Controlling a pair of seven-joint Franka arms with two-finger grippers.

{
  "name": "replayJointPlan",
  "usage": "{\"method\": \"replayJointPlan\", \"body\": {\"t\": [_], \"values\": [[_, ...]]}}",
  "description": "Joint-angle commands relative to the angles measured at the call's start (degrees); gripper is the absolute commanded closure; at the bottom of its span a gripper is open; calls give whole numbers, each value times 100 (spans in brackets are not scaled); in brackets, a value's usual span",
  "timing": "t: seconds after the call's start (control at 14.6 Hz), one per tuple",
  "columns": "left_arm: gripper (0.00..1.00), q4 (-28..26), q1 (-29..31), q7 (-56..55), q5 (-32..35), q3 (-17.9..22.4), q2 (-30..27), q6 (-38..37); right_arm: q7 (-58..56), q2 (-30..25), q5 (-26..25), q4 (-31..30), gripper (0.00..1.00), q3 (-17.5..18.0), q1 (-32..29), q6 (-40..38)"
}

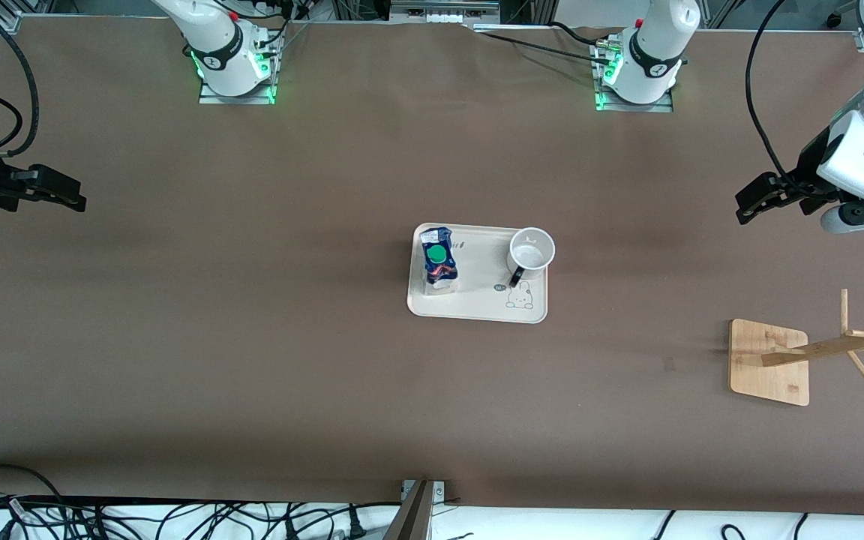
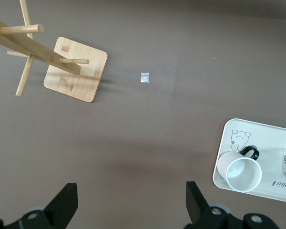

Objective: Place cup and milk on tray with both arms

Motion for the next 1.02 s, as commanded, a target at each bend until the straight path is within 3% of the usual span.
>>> {"method": "replayJointPlan", "body": {"t": [0.0,0.96], "values": [[0,194,47,189,96,-58,132,-119,3,21,-67,120,0,-163,-43,-143],[0,230,56,646,-27,-94,132,-128,12,21,-67,120,0,-138,-25,-117]]}}
